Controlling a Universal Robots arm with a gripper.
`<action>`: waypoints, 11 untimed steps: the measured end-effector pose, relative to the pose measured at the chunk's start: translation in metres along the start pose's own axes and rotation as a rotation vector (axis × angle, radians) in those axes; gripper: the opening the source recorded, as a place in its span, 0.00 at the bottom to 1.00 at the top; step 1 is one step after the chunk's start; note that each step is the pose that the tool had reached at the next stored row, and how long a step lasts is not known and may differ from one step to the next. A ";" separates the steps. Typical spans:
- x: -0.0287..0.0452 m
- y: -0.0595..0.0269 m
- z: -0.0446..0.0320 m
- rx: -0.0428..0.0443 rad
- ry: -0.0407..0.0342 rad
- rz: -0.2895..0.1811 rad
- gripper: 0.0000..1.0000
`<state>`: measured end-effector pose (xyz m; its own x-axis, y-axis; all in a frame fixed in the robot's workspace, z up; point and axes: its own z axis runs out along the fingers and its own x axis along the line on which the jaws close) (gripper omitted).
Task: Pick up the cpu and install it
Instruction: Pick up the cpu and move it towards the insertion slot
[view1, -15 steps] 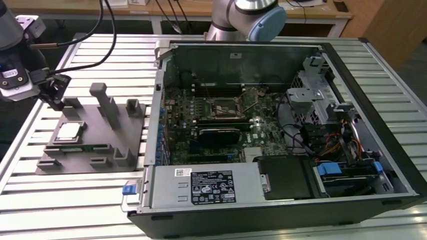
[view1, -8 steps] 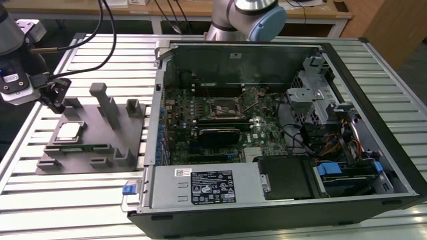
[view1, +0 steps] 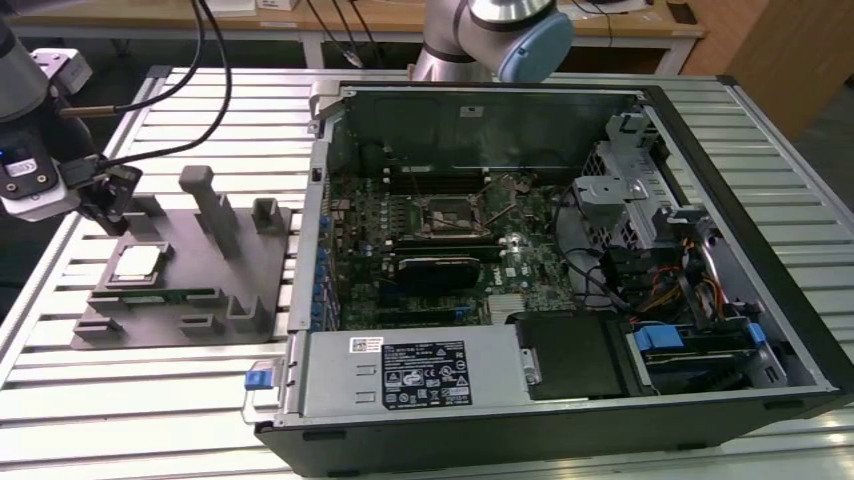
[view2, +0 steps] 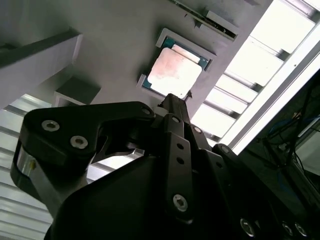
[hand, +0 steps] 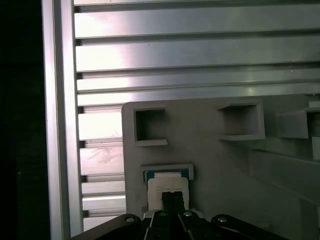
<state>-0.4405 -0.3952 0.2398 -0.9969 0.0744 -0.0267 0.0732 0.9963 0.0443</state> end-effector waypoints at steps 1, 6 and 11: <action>0.0001 -0.0006 0.0011 -0.0001 -0.0001 0.000 0.11; 0.0009 -0.0028 0.0069 0.0000 0.0000 0.000 0.11; 0.0017 -0.0038 0.0139 0.0000 0.0000 -0.001 0.11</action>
<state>-0.4421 -0.3983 0.2257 -0.9969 0.0738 -0.0267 0.0726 0.9964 0.0443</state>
